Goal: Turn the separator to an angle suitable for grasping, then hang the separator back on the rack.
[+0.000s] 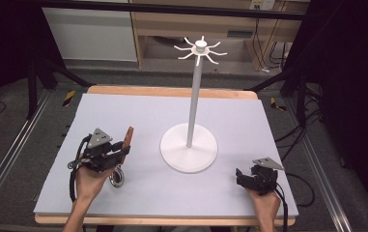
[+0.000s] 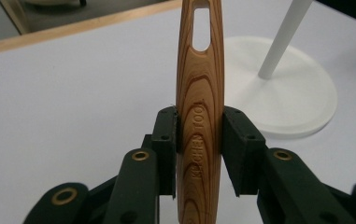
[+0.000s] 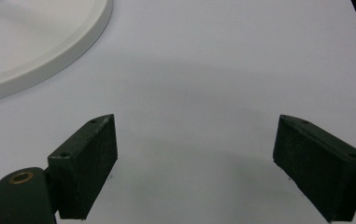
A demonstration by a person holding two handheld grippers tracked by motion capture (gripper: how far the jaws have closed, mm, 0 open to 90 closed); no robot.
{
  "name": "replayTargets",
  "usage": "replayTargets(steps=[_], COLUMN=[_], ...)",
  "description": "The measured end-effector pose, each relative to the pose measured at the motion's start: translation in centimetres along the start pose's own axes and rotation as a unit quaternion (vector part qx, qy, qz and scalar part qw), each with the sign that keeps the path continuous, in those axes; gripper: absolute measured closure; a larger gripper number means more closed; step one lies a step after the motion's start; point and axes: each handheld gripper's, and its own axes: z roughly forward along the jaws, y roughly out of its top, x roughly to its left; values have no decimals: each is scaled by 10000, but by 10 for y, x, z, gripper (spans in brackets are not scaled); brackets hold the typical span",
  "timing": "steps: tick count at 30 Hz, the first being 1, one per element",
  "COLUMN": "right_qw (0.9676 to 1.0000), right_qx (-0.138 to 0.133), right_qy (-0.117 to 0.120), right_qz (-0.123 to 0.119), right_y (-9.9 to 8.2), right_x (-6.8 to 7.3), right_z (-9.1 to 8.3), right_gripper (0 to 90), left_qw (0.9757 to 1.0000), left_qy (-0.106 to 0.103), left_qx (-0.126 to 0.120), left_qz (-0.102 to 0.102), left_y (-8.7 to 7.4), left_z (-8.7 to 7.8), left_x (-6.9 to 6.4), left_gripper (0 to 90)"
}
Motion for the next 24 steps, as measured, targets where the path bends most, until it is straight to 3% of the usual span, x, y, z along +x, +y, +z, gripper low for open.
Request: replayTargets(steps=[4,11,15,24], right_qw=[10000,10000,10000,10000], right_qx=[-7,-3,-3,-3], right_qy=[-8,-23,-47,-38], right_qz=[-2,-9,-15,-4], right_y=[0,0,0,1], right_x=[0,0,0,0], right_z=[0,0,1,0], right_gripper=[142,142,142,142], left_qw=[9990,9966,9929,9884], left_qy=[13,0,17,-69], left_qx=[-446,-819,-1189,-1517], left_qz=[20,1,-43,-55], left_y=[1,3,6,10], left_z=[-9,-20,-33,-47], left_x=[-2,-3,-4,-6], left_gripper=[671,671,671,671])
